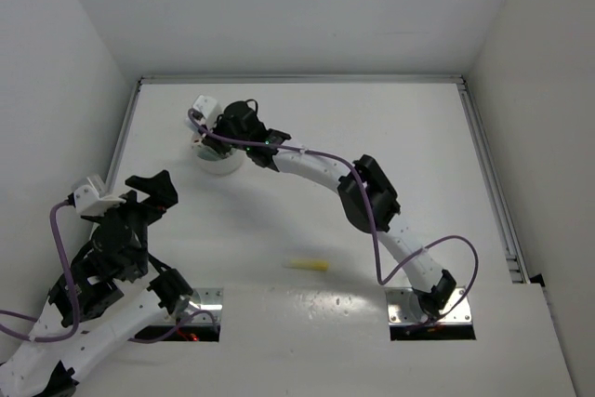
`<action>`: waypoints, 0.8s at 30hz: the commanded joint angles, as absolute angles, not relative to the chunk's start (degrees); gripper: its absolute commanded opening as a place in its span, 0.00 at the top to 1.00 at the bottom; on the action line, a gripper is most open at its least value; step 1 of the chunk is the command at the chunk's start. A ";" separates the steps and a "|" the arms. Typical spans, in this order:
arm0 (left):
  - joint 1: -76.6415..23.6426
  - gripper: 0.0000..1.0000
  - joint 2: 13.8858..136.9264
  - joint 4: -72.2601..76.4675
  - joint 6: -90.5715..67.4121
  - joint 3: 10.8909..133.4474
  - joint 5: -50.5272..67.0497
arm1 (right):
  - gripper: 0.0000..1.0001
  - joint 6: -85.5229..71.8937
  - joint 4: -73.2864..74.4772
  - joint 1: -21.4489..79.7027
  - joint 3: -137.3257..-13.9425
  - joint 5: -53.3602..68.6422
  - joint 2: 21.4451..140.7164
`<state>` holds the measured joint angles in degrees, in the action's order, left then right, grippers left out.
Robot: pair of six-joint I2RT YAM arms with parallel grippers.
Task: Sort the stationery into containers
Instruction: Place the pen in the storage box.
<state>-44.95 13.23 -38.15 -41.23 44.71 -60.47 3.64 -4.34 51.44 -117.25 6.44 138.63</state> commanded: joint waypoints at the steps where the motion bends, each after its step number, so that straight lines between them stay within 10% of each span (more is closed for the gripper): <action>1: -44.56 0.00 13.10 -38.23 -41.48 44.74 -61.61 | 1.00 4.48 -8.88 50.98 -120.50 6.94 139.39; 24: -44.56 0.00 12.57 -38.23 -41.48 44.74 -61.61 | 1.00 4.48 -6.33 50.98 -119.53 10.99 140.01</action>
<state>-44.95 13.21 -38.15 -41.23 44.71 -60.60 4.49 -4.08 50.50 -118.37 9.91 140.62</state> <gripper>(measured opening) 0.995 0.252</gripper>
